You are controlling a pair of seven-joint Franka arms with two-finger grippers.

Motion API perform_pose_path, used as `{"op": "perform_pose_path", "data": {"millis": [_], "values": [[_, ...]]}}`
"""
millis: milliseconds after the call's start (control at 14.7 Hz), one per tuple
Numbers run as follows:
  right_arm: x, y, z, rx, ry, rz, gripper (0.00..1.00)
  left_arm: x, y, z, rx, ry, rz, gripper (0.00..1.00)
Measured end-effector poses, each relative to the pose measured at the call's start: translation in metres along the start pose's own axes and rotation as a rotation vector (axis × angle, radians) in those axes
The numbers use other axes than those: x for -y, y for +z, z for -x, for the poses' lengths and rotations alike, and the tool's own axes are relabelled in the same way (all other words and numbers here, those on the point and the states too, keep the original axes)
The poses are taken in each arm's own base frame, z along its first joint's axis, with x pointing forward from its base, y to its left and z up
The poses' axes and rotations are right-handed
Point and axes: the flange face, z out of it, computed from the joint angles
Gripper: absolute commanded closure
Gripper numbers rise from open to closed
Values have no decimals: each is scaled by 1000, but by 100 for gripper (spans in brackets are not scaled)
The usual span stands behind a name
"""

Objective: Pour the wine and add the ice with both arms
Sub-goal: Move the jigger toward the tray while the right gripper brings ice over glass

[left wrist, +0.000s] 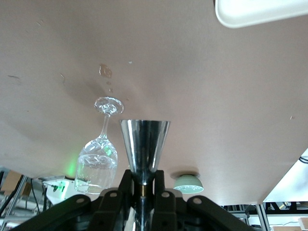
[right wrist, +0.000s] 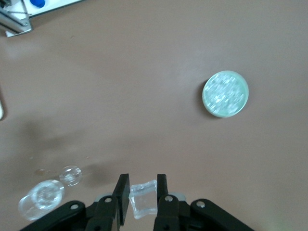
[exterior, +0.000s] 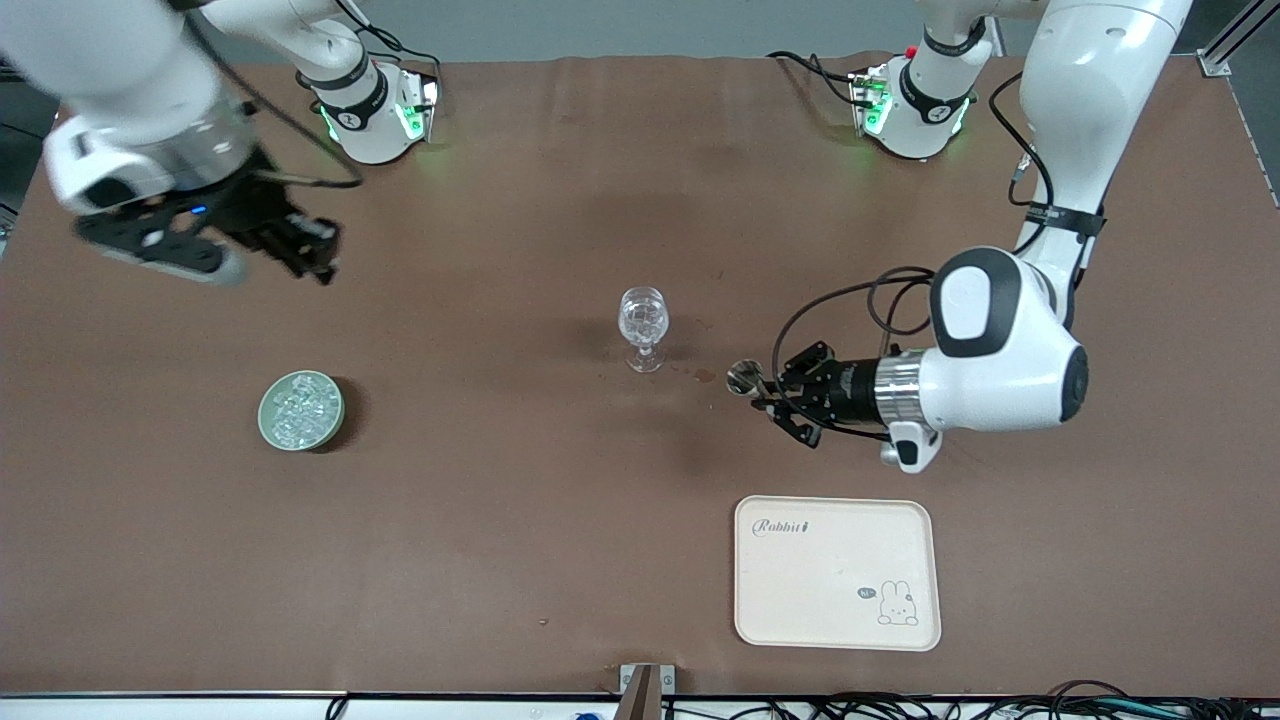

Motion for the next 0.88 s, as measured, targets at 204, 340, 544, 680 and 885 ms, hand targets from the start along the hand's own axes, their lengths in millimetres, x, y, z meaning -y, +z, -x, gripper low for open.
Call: {"op": "perform_pose_path", "data": {"millis": [204,340,544,680,885], "values": [[58,17,42,16,46,10,99,-14,-24,-34,90,-12,21,99],[95,36,66,23,78,16,99,-19,-46,-62,167,-21,82,99],[149,70,99,17,135,4,99,-21,-70,-109,217,-55,160,99],[175,94,115,17,155,1,99,-20,-73,-135,220,-71,186,99],[207,126,131,13,183,-13,99,-22,-75,-162,224,-84,230,99]]}}
